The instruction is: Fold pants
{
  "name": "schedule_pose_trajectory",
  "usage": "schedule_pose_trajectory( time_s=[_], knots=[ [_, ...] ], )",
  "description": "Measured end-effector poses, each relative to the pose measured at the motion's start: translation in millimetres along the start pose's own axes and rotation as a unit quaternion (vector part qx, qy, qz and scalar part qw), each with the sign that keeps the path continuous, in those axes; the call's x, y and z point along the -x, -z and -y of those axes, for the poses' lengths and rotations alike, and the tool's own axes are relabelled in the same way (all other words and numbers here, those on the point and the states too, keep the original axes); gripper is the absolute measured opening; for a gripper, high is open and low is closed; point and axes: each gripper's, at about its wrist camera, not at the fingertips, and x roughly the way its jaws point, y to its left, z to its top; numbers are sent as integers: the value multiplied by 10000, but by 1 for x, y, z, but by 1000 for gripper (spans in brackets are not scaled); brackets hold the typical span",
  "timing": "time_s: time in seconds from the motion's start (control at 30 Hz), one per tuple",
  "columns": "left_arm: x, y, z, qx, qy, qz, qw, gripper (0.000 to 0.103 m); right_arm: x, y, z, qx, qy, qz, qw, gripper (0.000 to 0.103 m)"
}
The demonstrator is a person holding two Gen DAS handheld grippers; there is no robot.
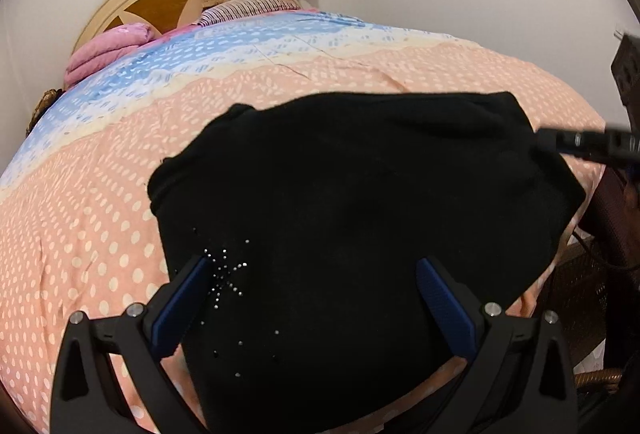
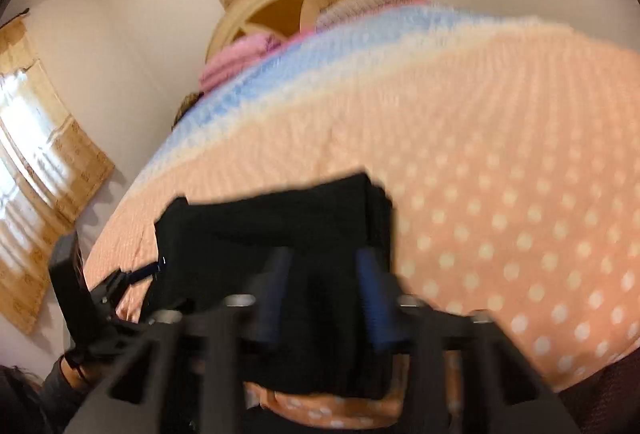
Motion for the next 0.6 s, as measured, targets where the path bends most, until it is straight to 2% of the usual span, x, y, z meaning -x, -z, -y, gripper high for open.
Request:
schedule_pose_trajectory(
  time_s=[0.03, 0.2, 0.33, 0.37, 0.43, 0.5, 0.53, 0.6],
  knots=[
    [0, 1, 0, 33, 11, 6, 10000, 103, -1, 9, -2, 83, 81, -69, 9999, 16],
    [1, 2, -1, 45, 32, 9, 10000, 103, 7, 18, 2, 116, -62, -128, 9998, 13],
    [8, 1, -5, 105, 32, 88, 9999, 103, 13, 13, 27, -535, -517, 46, 9972, 15],
    [12, 1, -10, 123, -17, 157, 9998, 103, 16, 12, 31, -574, -433, 121, 9973, 18],
    [20, 4, -26, 257, -146, 301, 9991, 103, 21, 11, 36, -595, -283, 224, 9976, 36],
    [27, 6, -45, 507, -238, 440, 9975, 103, 24, 10, 39, -687, -346, 291, 9966, 43],
    [29, 7, -57, 671, -294, 492, 9961, 103, 23, 10, 41, -734, -432, 300, 9959, 51],
    [25, 11, -80, 986, -342, 432, 9936, 103, 20, 11, 42, -723, -480, 290, 9958, 58]
  ],
)
